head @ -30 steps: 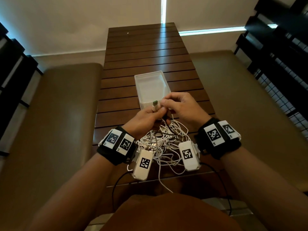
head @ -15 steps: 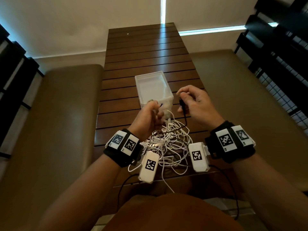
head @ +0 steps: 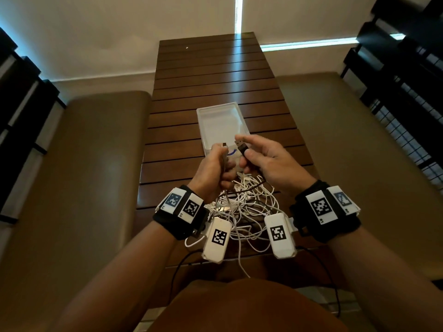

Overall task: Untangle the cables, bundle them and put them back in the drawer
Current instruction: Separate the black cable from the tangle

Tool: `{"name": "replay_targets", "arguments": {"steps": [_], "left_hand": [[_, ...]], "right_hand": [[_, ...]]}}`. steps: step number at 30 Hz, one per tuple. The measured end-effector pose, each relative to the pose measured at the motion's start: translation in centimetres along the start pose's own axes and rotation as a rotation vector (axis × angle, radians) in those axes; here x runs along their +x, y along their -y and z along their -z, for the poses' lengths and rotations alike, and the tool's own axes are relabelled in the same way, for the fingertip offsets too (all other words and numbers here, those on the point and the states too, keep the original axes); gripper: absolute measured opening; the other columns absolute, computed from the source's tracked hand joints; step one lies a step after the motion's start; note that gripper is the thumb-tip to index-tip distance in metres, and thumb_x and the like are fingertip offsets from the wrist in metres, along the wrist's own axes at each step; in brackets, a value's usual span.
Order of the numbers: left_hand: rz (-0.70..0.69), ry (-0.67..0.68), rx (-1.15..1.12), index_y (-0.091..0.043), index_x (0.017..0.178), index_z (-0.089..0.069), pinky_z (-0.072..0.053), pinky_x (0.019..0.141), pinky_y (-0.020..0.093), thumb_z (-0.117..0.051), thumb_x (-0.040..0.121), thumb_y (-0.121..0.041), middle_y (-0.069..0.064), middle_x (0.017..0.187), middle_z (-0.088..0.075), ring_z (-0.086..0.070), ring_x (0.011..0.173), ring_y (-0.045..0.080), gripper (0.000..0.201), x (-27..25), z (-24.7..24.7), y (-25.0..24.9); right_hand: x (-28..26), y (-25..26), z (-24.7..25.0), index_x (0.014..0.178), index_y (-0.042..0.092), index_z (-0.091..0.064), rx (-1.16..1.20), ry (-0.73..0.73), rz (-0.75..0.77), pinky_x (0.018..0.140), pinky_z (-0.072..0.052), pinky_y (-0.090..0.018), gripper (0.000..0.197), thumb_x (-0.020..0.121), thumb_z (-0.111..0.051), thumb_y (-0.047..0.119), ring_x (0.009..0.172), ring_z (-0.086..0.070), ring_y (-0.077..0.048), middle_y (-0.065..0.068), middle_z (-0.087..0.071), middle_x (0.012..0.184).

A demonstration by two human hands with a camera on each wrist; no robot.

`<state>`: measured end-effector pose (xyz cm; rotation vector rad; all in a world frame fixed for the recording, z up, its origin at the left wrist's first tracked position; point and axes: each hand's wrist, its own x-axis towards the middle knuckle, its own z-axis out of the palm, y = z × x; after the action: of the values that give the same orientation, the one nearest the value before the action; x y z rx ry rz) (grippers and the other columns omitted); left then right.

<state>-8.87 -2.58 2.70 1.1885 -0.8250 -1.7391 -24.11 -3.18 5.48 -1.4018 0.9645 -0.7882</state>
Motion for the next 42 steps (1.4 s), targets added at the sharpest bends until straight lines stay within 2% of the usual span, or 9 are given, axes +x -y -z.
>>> {"name": "replay_targets", "arguments": {"steps": [8,17,25,28,30,33,36,40,42], "left_hand": [[-0.185,-0.061,-0.074,0.0,0.111,-0.054,-0.038,0.051,0.03,-0.031,0.104,-0.026,0.005,0.055,-0.046,-0.04,0.05,0.02,0.035,-0.2,-0.6,0.4],[-0.166,-0.061,-0.161,-0.013,0.087,-0.053,-0.034,0.039,0.021,-0.031,0.104,-0.035,-0.002,0.044,-0.032,-0.031,0.035,0.01,0.035,-0.4,-1.6,0.6],[-0.235,-0.078,-0.481,-0.017,0.08,-0.047,-0.048,0.068,0.033,-0.026,0.103,-0.041,-0.001,0.065,-0.047,-0.048,0.063,0.015,0.039,0.3,0.5,-1.8],[-0.243,0.033,-0.508,-0.02,0.082,-0.047,-0.05,0.059,0.031,-0.028,0.102,-0.044,-0.005,0.06,-0.031,-0.037,0.052,0.01,0.038,-0.5,1.2,-3.6],[-0.248,0.115,-0.506,-0.02,0.082,-0.048,-0.034,0.046,0.022,-0.031,0.101,-0.045,-0.007,0.058,-0.027,-0.025,0.048,0.007,0.036,-1.2,1.2,-4.6],[-0.264,0.181,-0.406,-0.019,0.089,-0.053,-0.016,0.038,0.017,-0.048,0.093,-0.037,-0.009,0.056,-0.028,-0.019,0.045,0.004,0.019,-2.1,1.6,-6.0],[-0.209,0.134,-0.214,-0.014,0.101,-0.058,-0.017,0.034,0.014,-0.055,0.086,-0.014,-0.009,0.058,-0.035,-0.026,0.04,0.0,0.015,-2.4,2.1,-5.8],[0.001,-0.018,0.038,-0.01,0.107,-0.064,-0.024,0.034,0.015,-0.051,0.092,-0.003,-0.006,0.059,-0.04,-0.029,0.041,0.003,0.021,-0.7,2.2,-2.0],[0.087,-0.017,0.179,-0.015,0.102,-0.068,-0.028,0.038,0.017,-0.056,0.09,-0.005,-0.005,0.065,-0.051,-0.036,0.047,0.005,0.019,-0.1,2.0,-0.1]], "right_hand": [[0.5,-0.4,-1.8,0.103,0.006,-0.05,0.096,-0.098,-0.053,0.051,-0.045,-0.025,0.007,0.1,-0.045,0.009,0.051,-0.059,-0.013,-0.004,-0.062,0.066],[1.3,-1.1,-3.2,0.096,0.02,-0.038,0.109,-0.224,-0.071,0.04,-0.043,-0.025,0.018,0.097,-0.055,0.026,0.045,-0.056,-0.018,-0.003,-0.059,0.057],[0.8,-3.2,-1.9,0.094,0.013,-0.054,-0.07,-0.083,-0.081,0.054,-0.043,-0.016,0.013,0.089,-0.066,0.014,0.053,-0.054,0.001,0.009,-0.06,0.066],[0.8,-5.3,-0.6,0.078,0.016,-0.059,-0.199,-0.07,-0.113,0.056,-0.042,-0.012,0.013,0.09,-0.065,0.013,0.054,-0.053,0.006,0.011,-0.059,0.068],[1.4,-7.6,0.3,0.074,0.02,-0.06,-0.318,-0.032,-0.153,0.063,-0.049,-0.027,0.018,0.09,-0.065,0.015,0.063,-0.054,-0.005,0.005,-0.058,0.07],[1.7,-10.7,1.5,0.068,0.024,-0.059,-0.548,0.069,-0.256,0.082,-0.05,-0.045,0.022,0.088,-0.067,0.02,0.075,-0.054,-0.014,0.005,-0.058,0.075],[1.6,-10.7,2.0,0.066,0.031,-0.065,-0.517,-0.029,-0.275,0.072,-0.051,-0.036,0.025,0.088,-0.068,0.019,0.072,-0.058,-0.014,0.009,-0.064,0.071],[1.9,-5.4,1.2,0.076,0.038,-0.07,-0.459,-0.056,0.008,0.077,-0.052,-0.028,0.024,0.087,-0.069,0.016,0.08,-0.066,-0.004,0.014,-0.071,0.079],[1.8,-2.6,1.0,0.087,0.027,-0.075,-0.378,0.017,0.147,0.079,-0.056,-0.037,0.014,0.088,-0.067,0.015,0.088,-0.069,-0.017,0.003,-0.073,0.089]]}}
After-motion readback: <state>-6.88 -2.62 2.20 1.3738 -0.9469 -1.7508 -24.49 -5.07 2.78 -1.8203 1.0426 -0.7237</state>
